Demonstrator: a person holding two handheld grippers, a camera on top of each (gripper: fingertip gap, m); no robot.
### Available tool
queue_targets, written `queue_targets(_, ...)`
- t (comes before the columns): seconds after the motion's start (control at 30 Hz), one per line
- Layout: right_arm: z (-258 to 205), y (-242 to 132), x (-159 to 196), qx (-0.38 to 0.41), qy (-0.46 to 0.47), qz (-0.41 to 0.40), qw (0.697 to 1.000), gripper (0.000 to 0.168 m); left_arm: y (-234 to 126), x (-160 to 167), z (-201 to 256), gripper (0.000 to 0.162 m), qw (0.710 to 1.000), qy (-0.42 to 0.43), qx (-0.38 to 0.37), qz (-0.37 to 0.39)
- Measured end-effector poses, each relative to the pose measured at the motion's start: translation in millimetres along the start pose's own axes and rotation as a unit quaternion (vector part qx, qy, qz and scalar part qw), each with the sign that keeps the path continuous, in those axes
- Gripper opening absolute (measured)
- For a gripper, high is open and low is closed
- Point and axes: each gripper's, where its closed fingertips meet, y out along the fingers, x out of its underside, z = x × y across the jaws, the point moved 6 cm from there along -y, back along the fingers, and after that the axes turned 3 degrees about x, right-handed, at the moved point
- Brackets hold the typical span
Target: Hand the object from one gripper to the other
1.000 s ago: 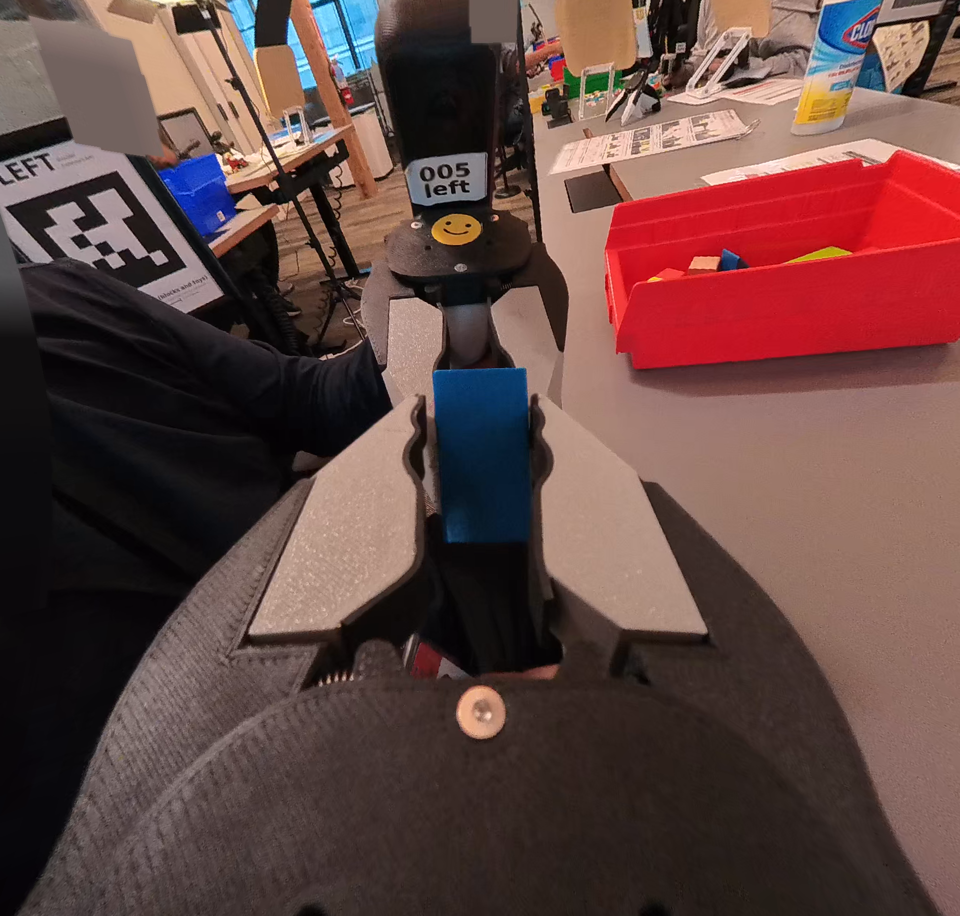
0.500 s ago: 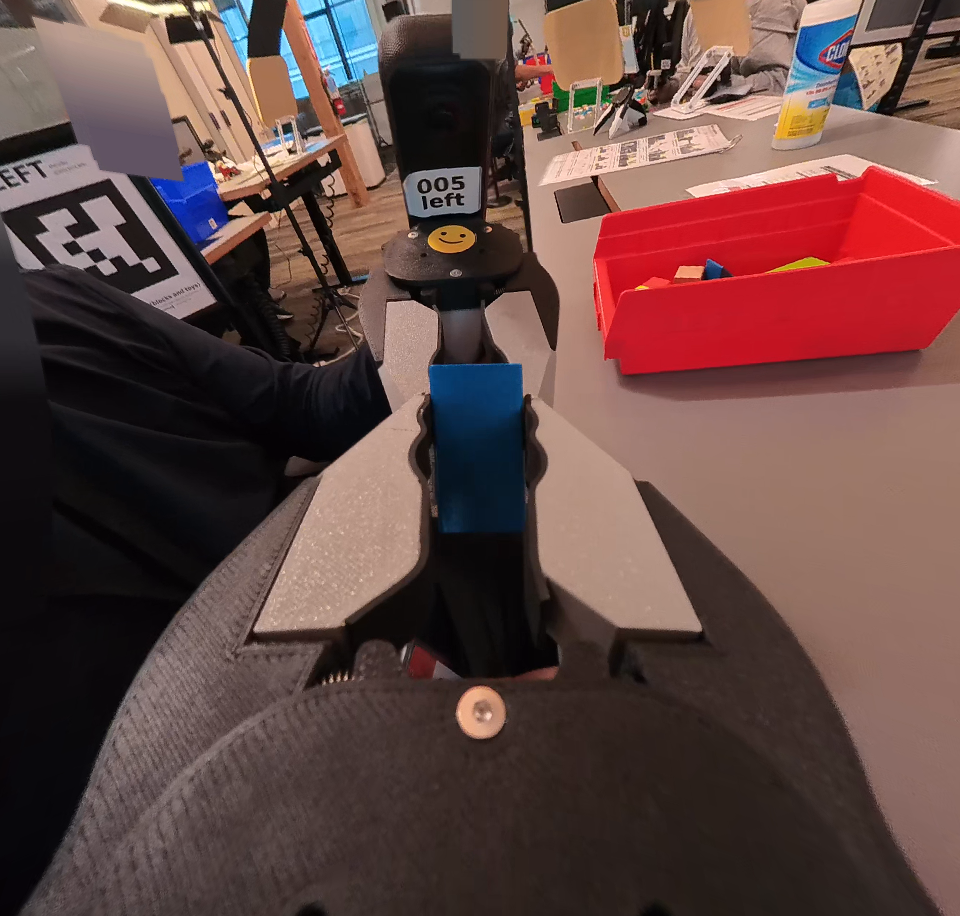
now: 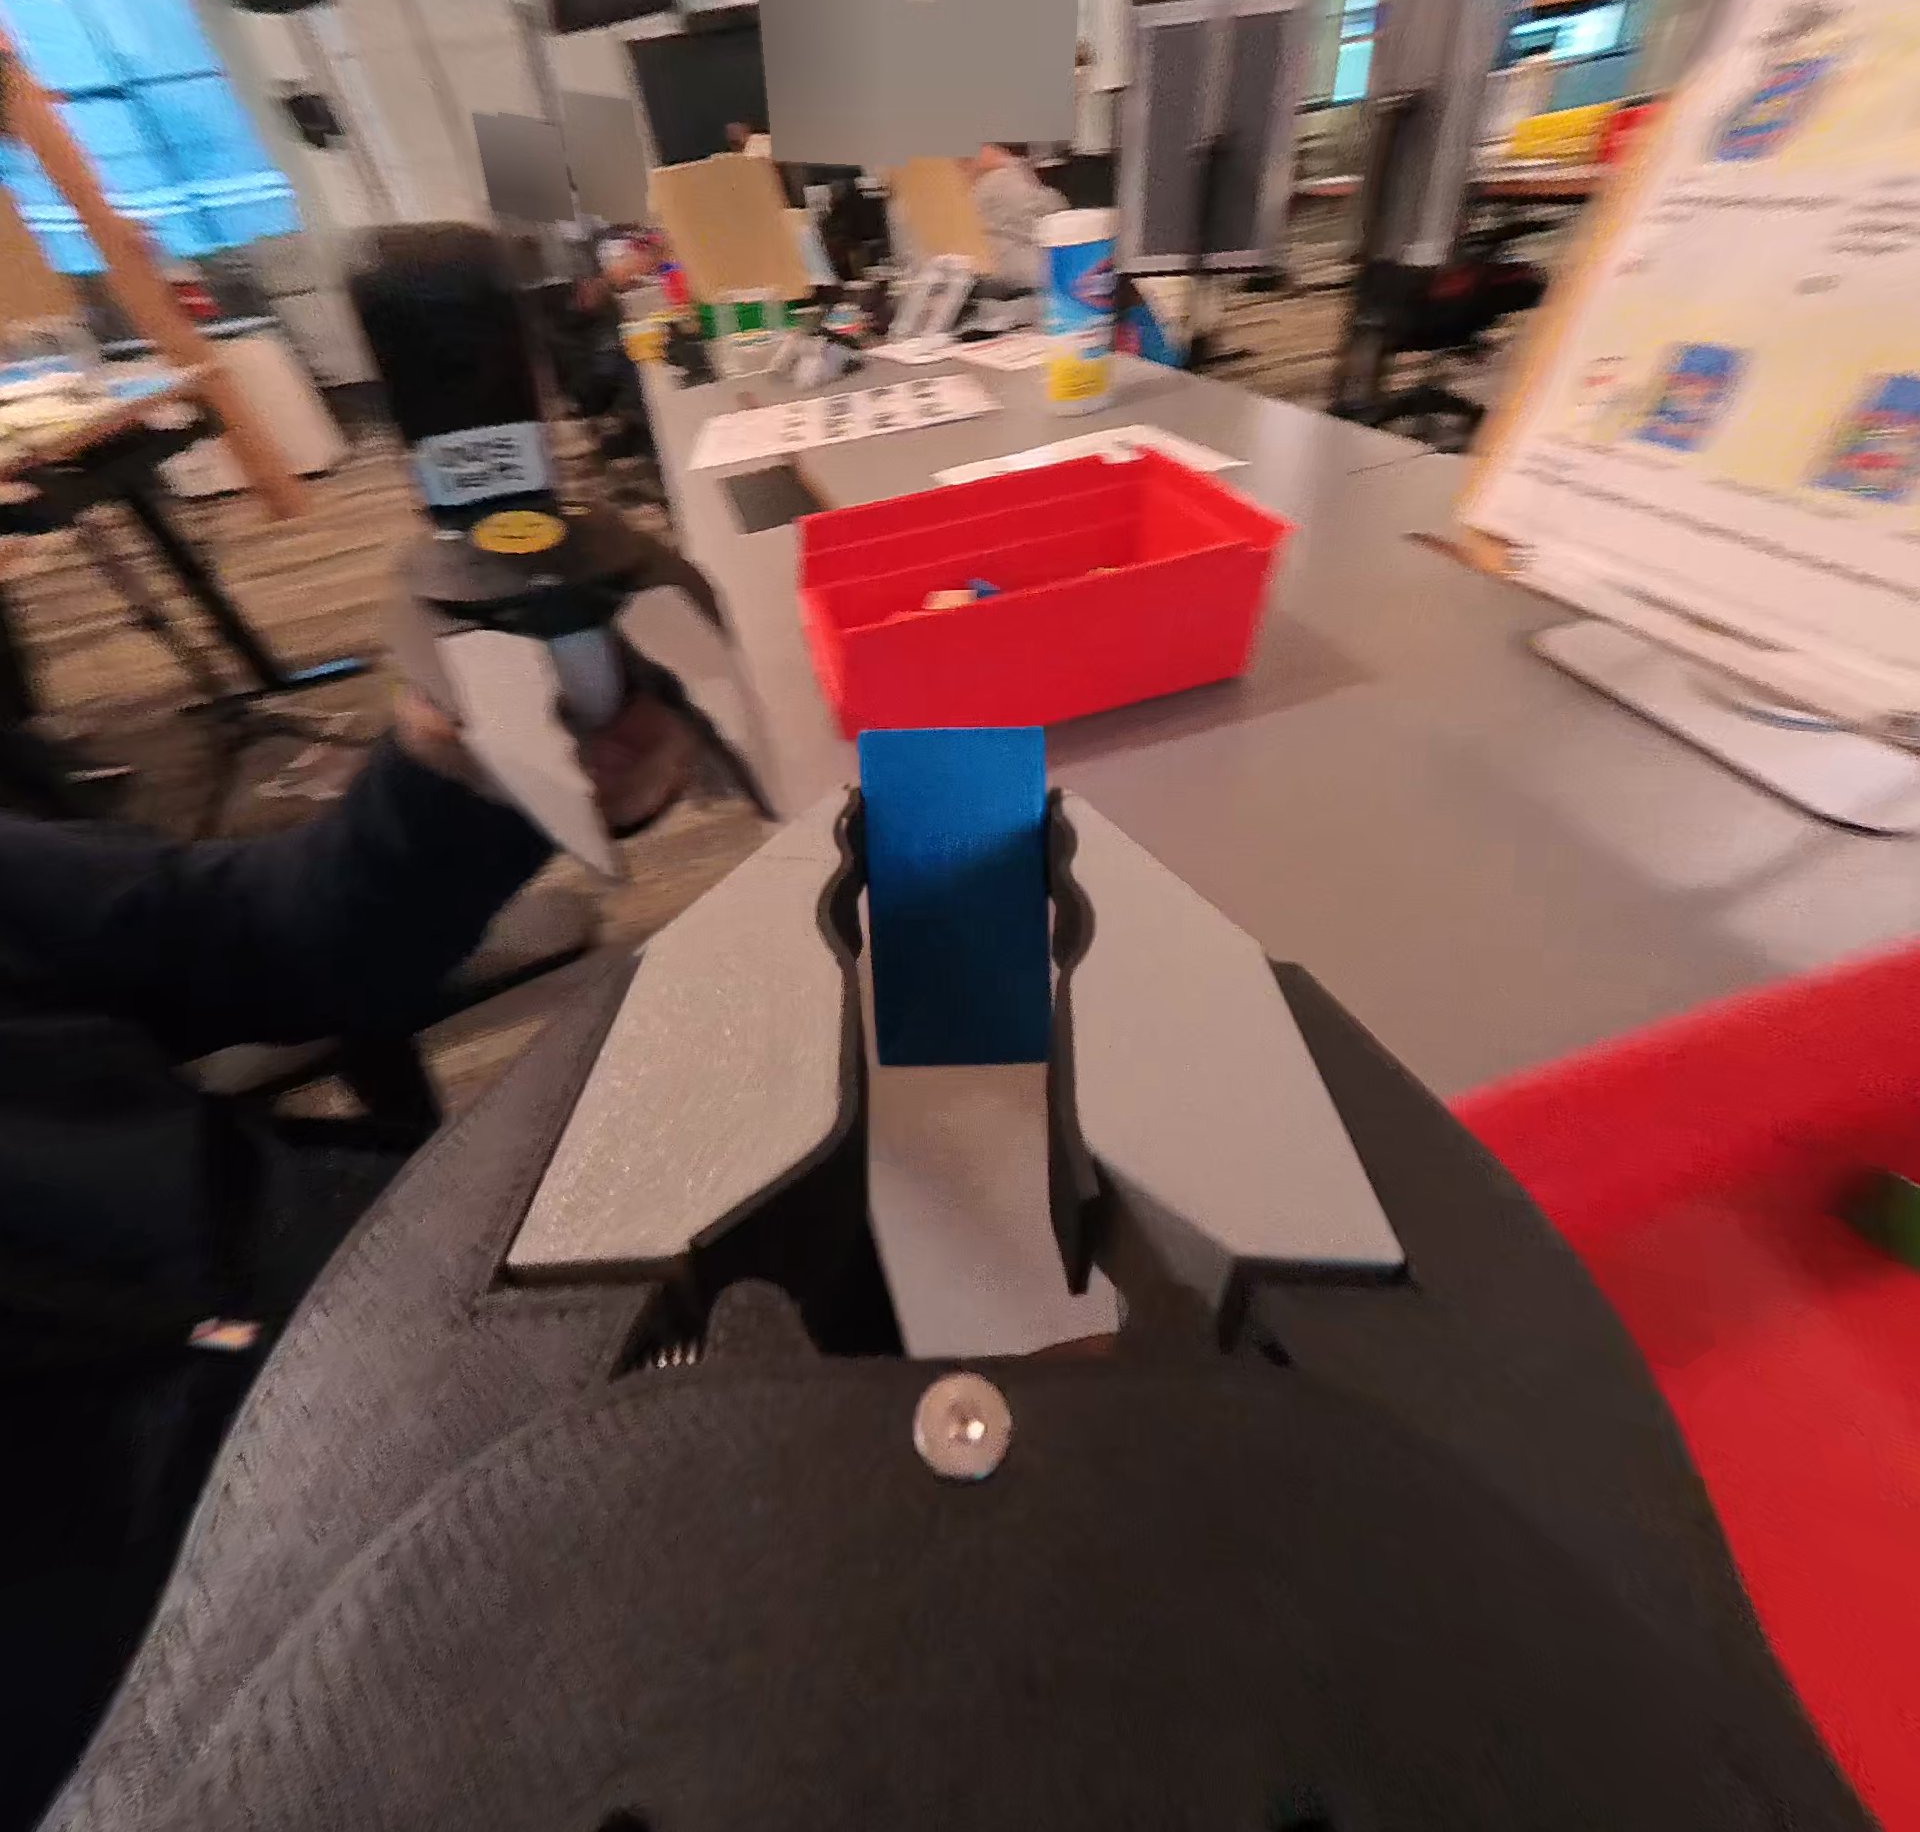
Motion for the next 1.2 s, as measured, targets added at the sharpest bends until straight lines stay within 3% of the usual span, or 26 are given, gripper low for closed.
queue_targets(0.13,57,-36,8,0.169,0.000,-0.011,0.986,0.032,-4,-2,0,0.040,1.000,0.000,-0.001,0.004)
queue_targets(0.27,101,-43,28,0.243,0.025,-0.052,0.968,0.032,-8,-4,0,0.039,1.000,0.005,-0.007,0.005)
queue_targets(0.57,199,23,83,0.246,0.119,-0.227,0.935,0.032,-18,-8,-3,0.039,1.000,-0.004,-0.012,0.021)
queue_targets(0.77,233,39,115,0.253,0.132,-0.331,0.899,0.033,-26,-7,-7,0.039,0.999,-0.004,-0.024,0.023)
queue_targets(0.9,246,41,128,0.282,0.123,-0.355,0.883,0.033,-30,-7,-11,0.039,0.999,-0.014,-0.026,0.030)
queue_targets(1.2,244,38,135,0.293,0.120,-0.354,0.880,0.034,-40,-8,-16,0.040,0.999,-0.009,-0.045,0.022)
